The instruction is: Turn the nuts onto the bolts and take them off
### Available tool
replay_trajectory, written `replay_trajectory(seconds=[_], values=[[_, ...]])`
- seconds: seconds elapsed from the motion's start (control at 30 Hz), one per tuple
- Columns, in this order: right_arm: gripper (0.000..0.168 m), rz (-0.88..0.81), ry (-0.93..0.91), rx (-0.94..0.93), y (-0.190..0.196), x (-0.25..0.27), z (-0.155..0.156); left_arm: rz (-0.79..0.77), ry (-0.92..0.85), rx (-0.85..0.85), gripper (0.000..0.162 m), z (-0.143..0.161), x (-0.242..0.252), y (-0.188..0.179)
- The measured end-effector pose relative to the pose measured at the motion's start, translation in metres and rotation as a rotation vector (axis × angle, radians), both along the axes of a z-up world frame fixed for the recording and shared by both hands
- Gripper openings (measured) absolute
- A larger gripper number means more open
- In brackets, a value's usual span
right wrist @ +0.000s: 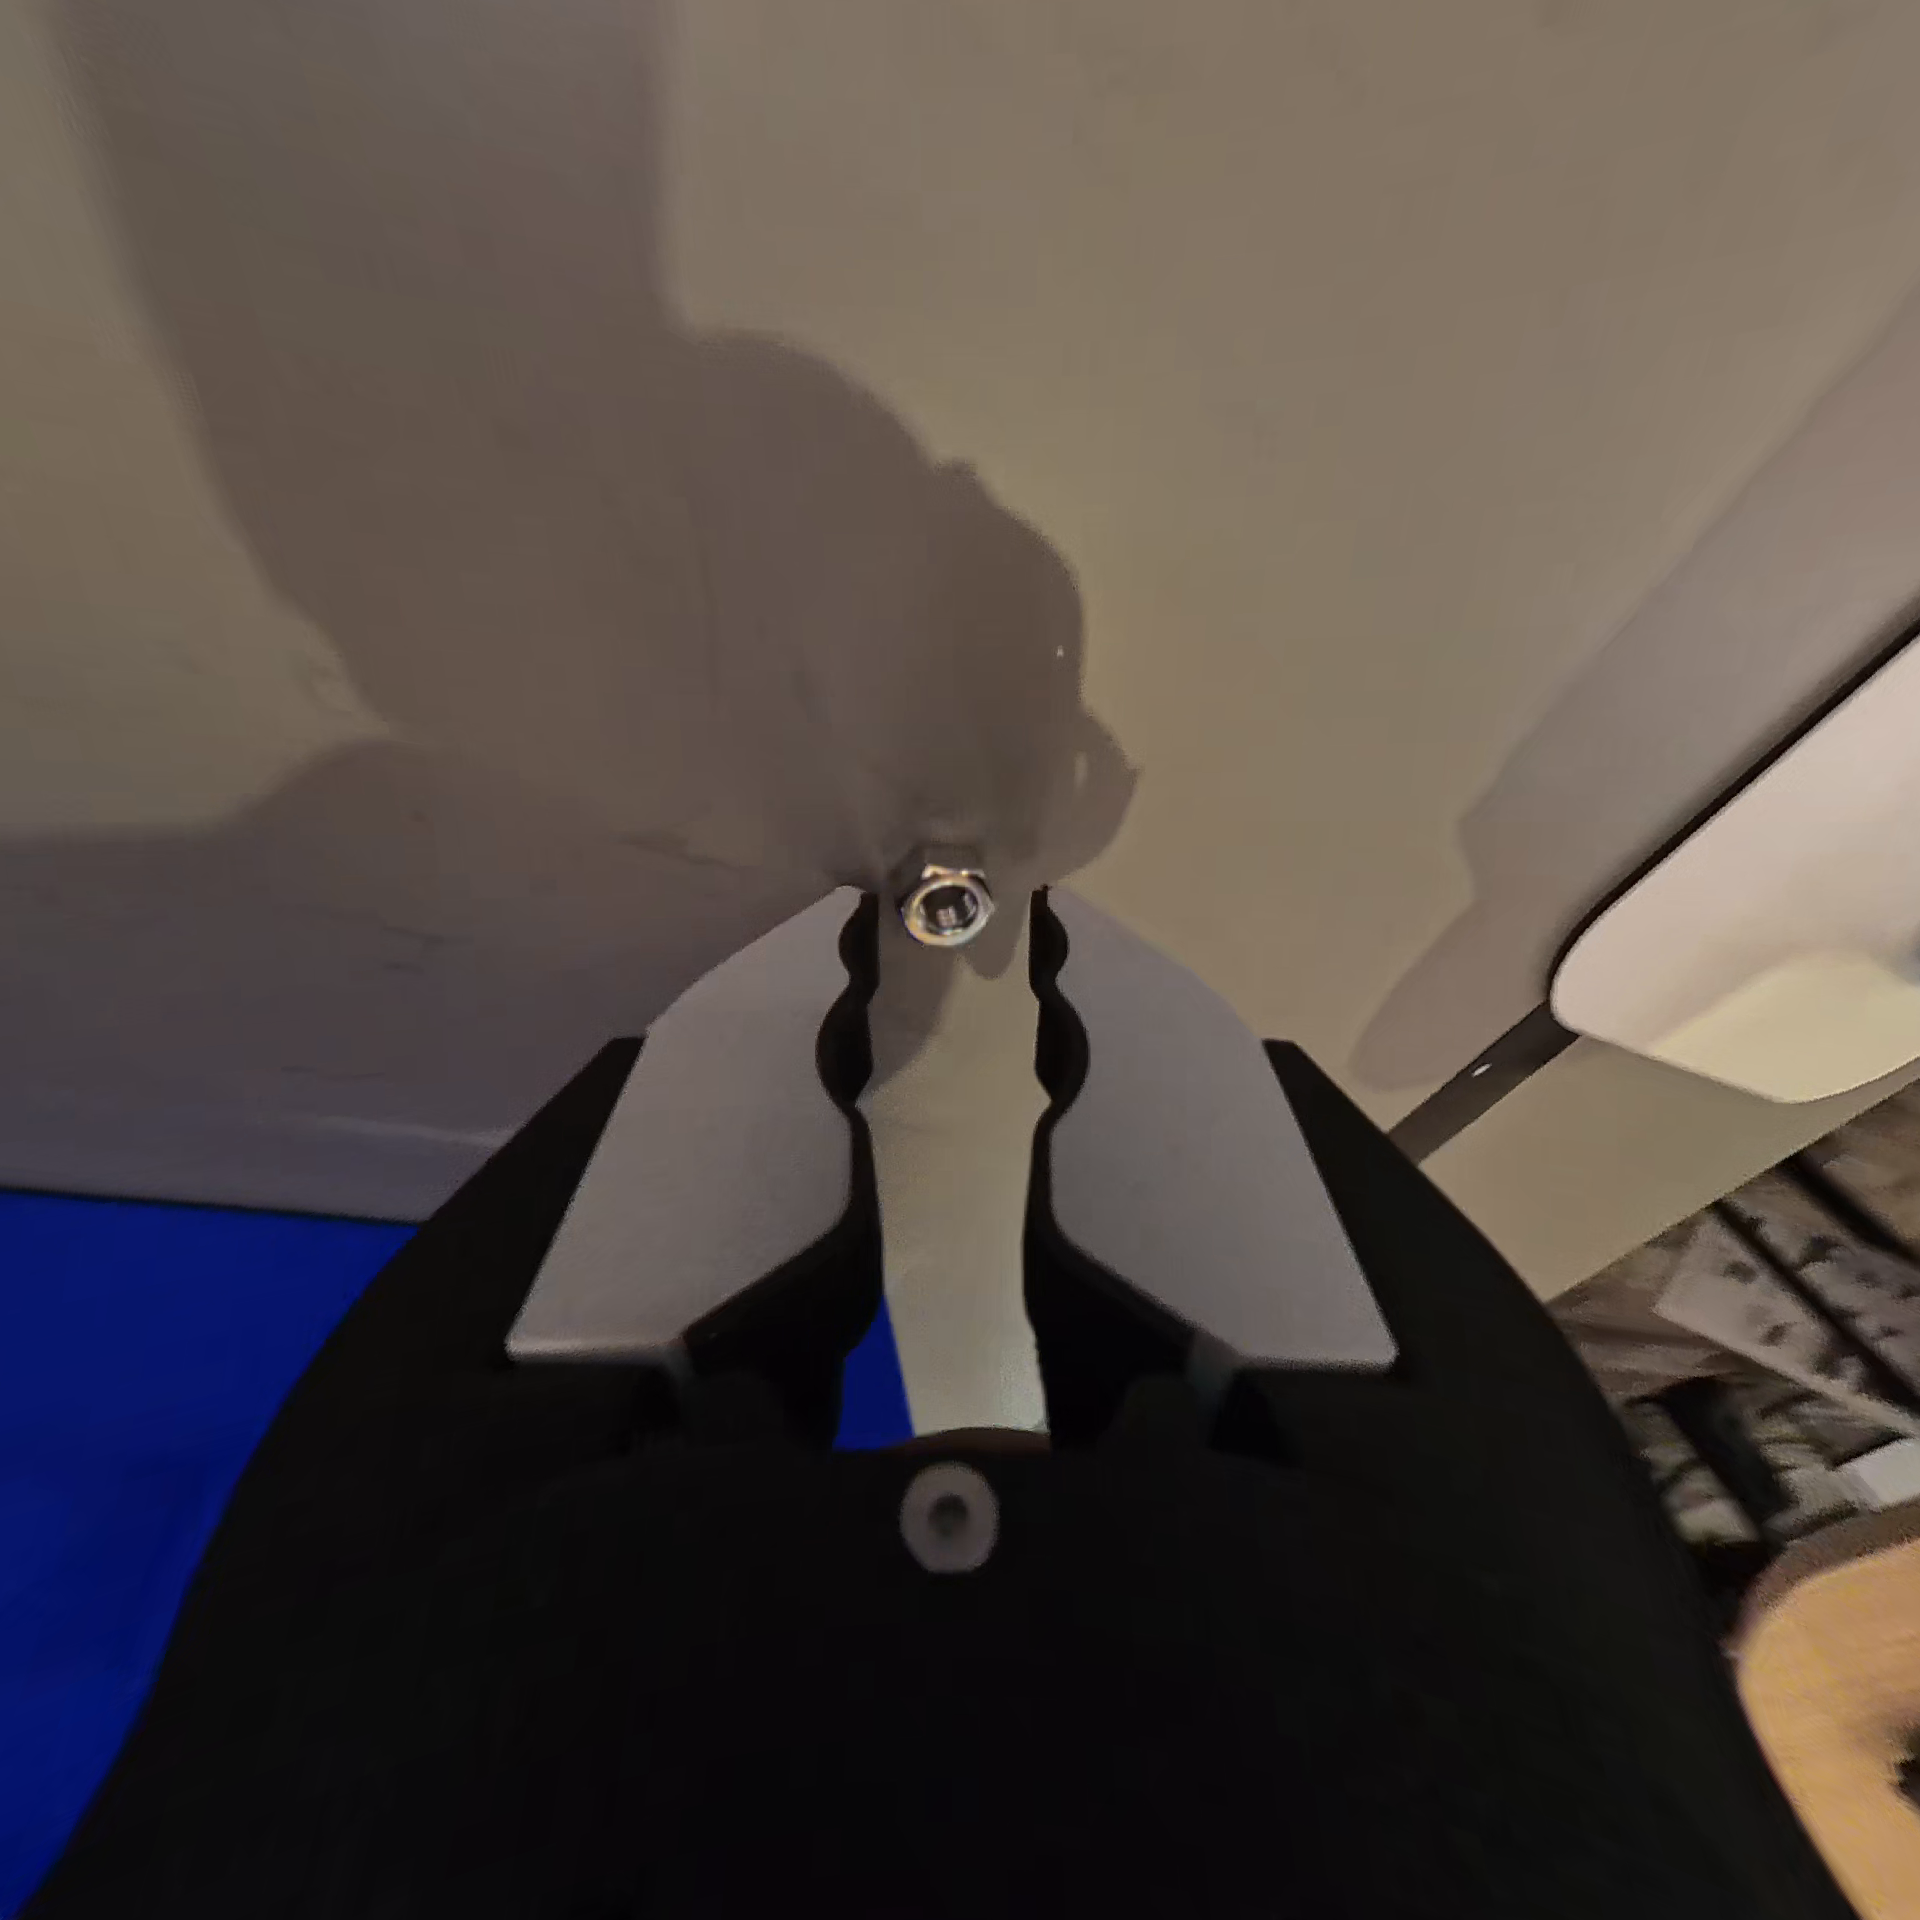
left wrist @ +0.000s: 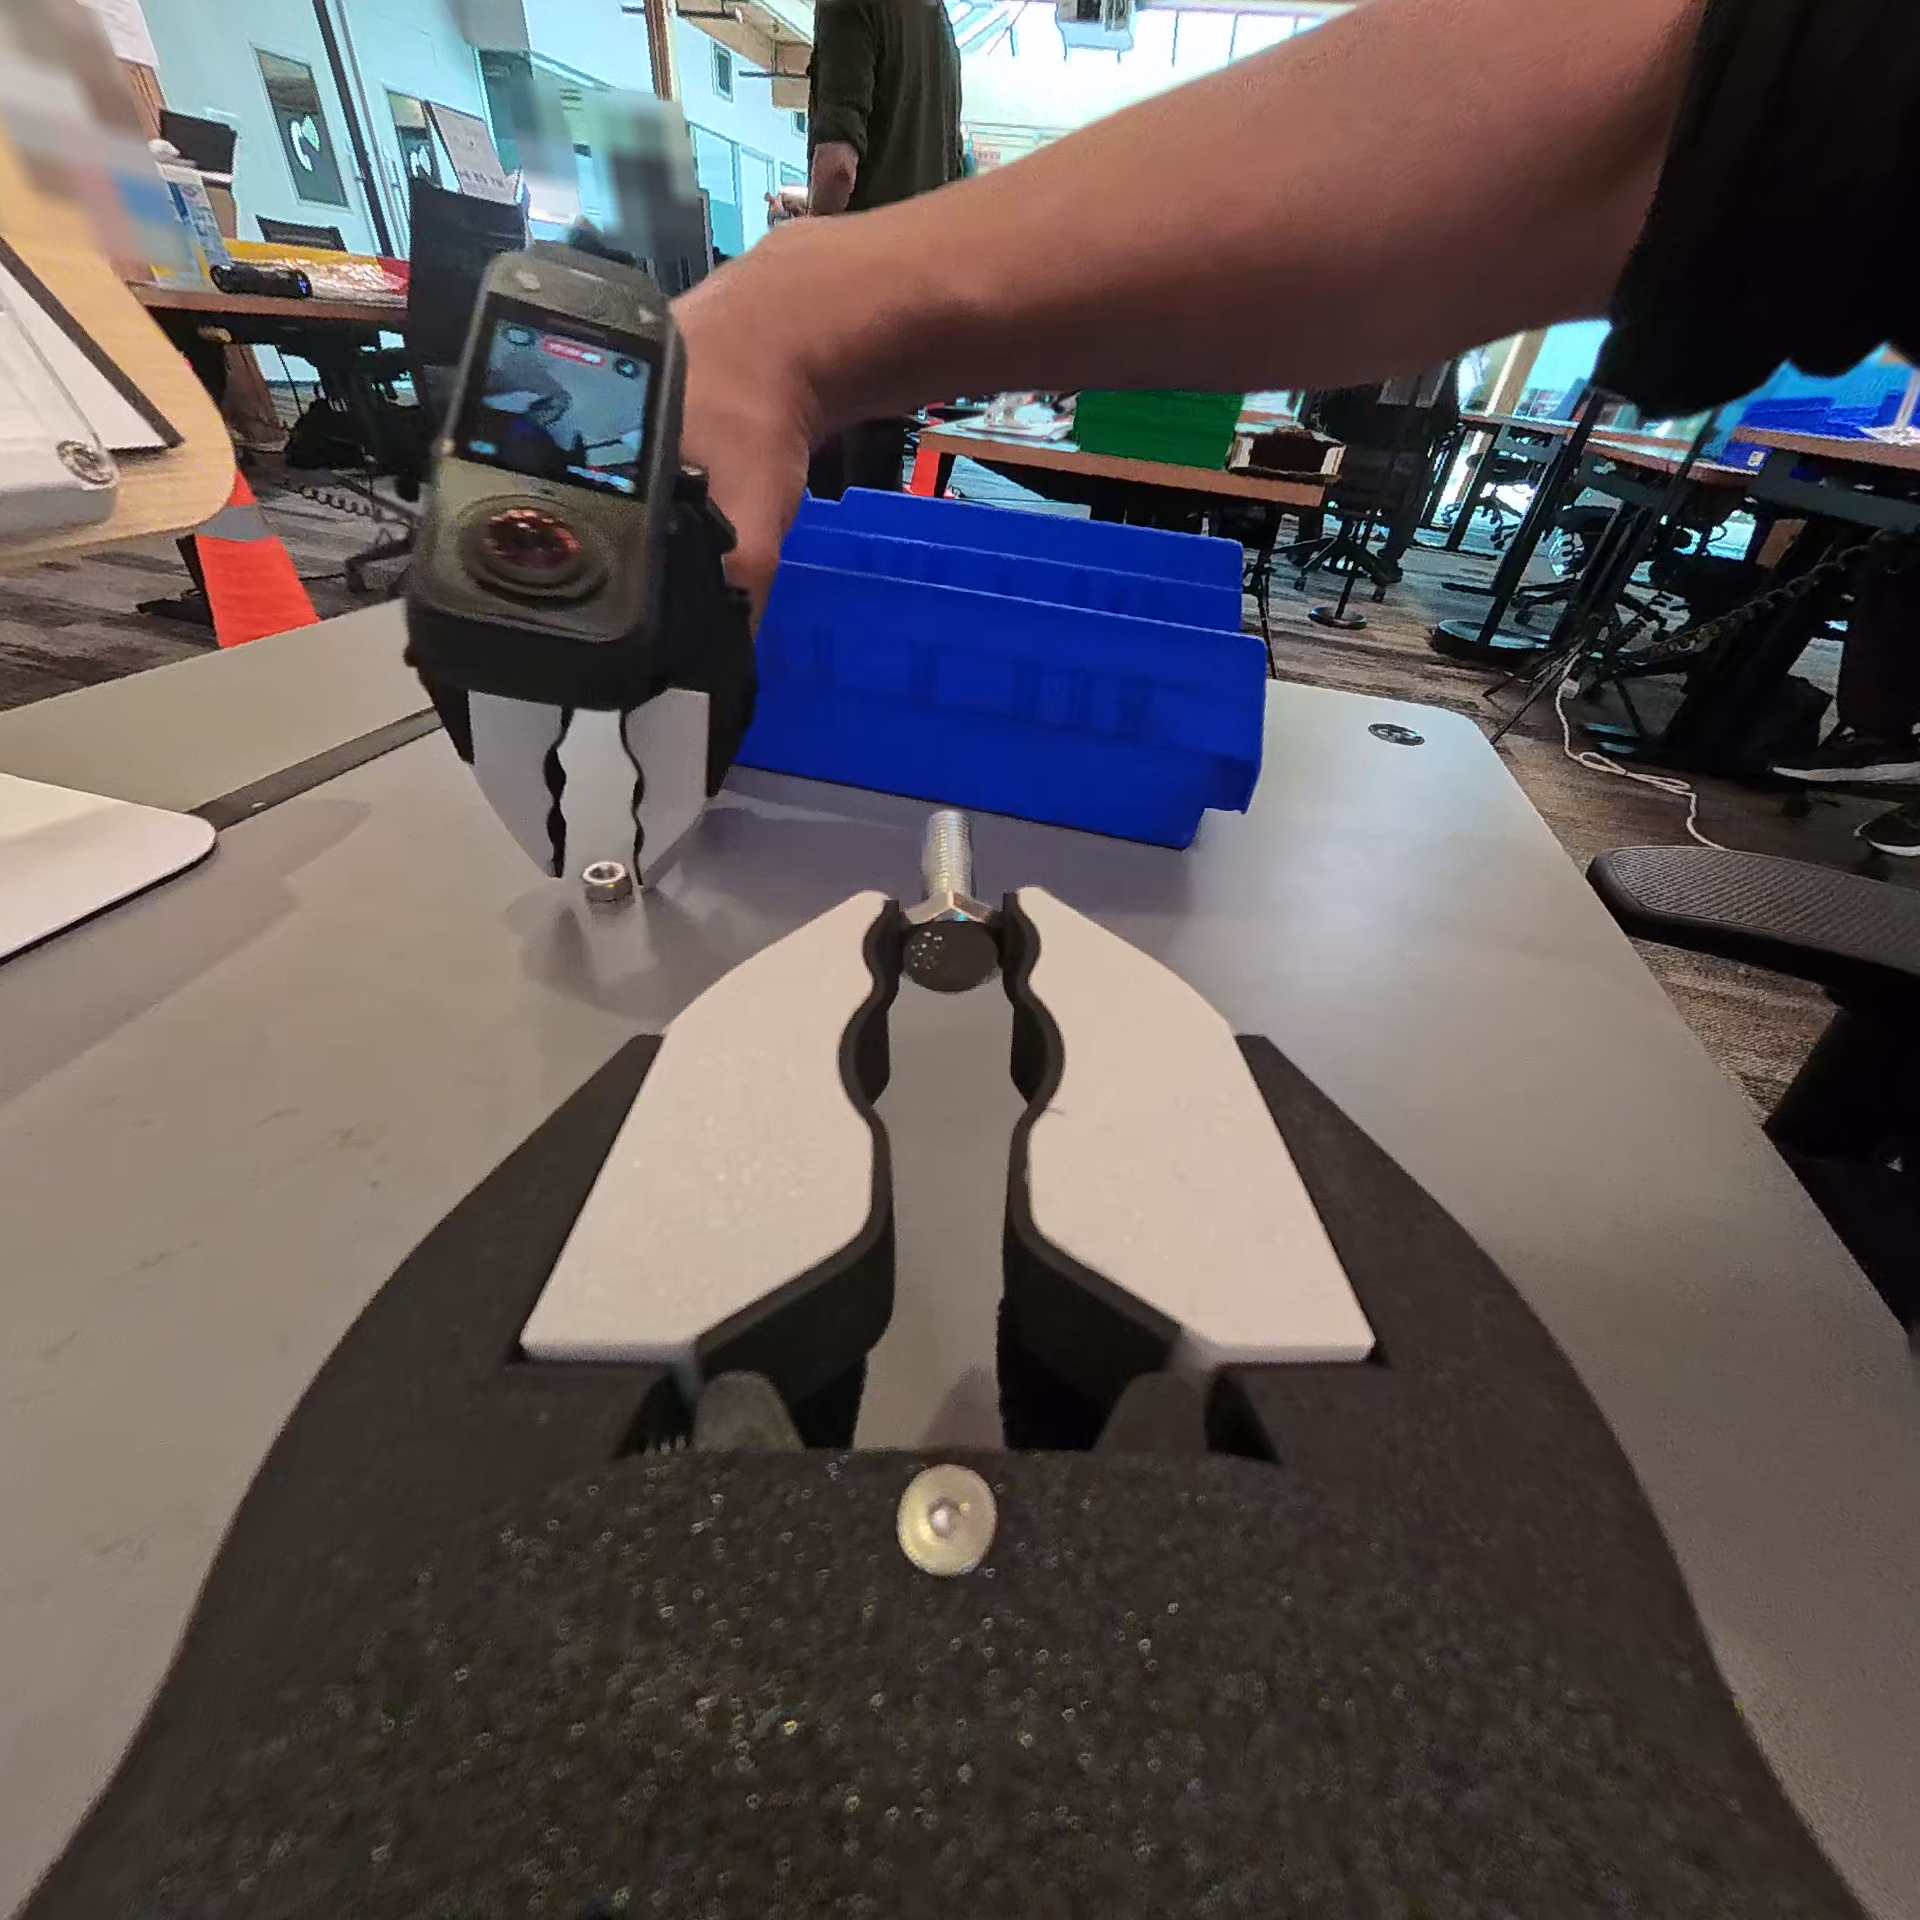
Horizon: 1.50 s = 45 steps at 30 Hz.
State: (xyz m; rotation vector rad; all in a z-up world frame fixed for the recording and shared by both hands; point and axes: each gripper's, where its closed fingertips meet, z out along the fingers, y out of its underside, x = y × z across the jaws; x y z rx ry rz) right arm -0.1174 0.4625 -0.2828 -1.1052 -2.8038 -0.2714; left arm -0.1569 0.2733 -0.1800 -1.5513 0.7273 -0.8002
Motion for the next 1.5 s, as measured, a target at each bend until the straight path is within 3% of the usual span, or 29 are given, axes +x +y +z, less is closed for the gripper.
replay_trajectory(seconds=[0.13, 0.4, 0.6, 0.93, 1.1, 1.2, 1.27, 1.37, 1.5], values=[[0.025, 0.139, -0.012, 0.027, -0.004, -0.002, -0.001, -0.003, -0.016, -0.018, 0.017, 0.0, -0.002, 0.002], [0.024, 0.179, 0.01, -0.062, -0.003, 0.001, -0.003, -0.022, -0.007, -0.019, 0.017, -0.001, 0.001, 0.0], [0.022, 0.187, 0.026, -0.162, -0.003, 0.001, -0.004, -0.037, -0.008, -0.028, 0.017, -0.002, 0.002, -0.001], [0.018, 0.205, 0.053, -0.275, 0.0, 0.003, -0.005, -0.1, -0.102, -0.277, 0.017, -0.012, -0.004, 0.006], [0.017, 0.087, 0.075, -0.266, -0.001, -0.004, -0.004, -0.08, -0.078, -0.316, 0.016, -0.011, 0.005, 0.012], [0.017, 0.039, 0.175, -0.255, -0.026, -0.015, 0.011, -0.048, -0.137, -0.333, 0.017, 0.015, 0.007, 0.02], [0.017, -0.022, 0.339, -0.299, -0.057, -0.031, 0.047, -0.019, -0.182, -0.312, 0.017, 0.038, 0.002, 0.025], [0.017, -0.21, 0.601, -0.593, -0.13, -0.043, 0.103, -0.026, -0.308, -0.272, 0.016, 0.08, -0.008, 0.028], [0.017, -0.479, 0.792, -0.933, -0.206, -0.045, 0.118, -0.128, -0.475, -0.25, 0.017, 0.12, -0.008, 0.012]])
